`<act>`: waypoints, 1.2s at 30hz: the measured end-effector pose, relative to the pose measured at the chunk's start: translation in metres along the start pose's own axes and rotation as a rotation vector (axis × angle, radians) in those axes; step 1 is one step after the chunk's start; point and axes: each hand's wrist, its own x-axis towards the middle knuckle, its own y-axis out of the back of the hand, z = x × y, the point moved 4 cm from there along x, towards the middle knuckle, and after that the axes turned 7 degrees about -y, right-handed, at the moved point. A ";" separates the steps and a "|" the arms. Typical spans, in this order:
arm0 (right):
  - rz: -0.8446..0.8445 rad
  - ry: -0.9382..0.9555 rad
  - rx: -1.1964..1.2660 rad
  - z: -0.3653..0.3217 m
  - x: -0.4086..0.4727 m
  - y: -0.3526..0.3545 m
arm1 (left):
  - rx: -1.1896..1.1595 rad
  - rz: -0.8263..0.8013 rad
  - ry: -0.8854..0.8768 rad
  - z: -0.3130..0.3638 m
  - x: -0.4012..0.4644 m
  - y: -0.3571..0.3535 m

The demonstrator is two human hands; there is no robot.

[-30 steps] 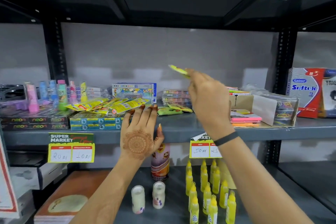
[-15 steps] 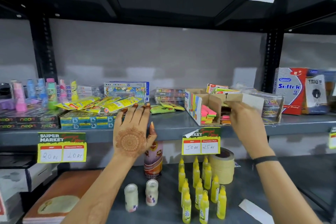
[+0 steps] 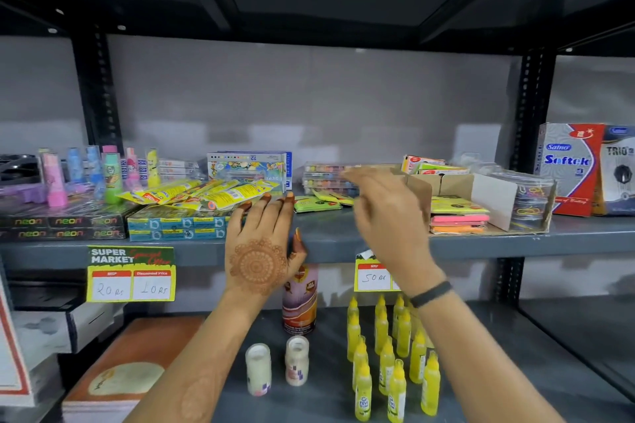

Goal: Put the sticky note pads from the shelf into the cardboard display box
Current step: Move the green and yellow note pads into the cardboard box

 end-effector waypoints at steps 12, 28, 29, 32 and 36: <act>-0.874 -0.354 -0.423 0.042 0.028 -0.127 | 0.021 -0.031 0.004 -0.001 0.000 0.000; 0.155 -0.094 -0.055 0.013 0.053 0.026 | 0.029 -0.029 -0.004 -0.001 -0.002 -0.003; 0.192 -0.112 -0.076 0.023 0.051 0.036 | 0.025 -0.032 -0.001 -0.001 -0.003 -0.003; 0.182 -0.207 -0.217 0.057 0.036 0.051 | 0.008 -0.031 0.000 0.000 -0.002 -0.003; 0.024 -0.280 -0.429 0.097 0.003 0.043 | -0.008 -0.029 0.003 0.000 -0.001 -0.002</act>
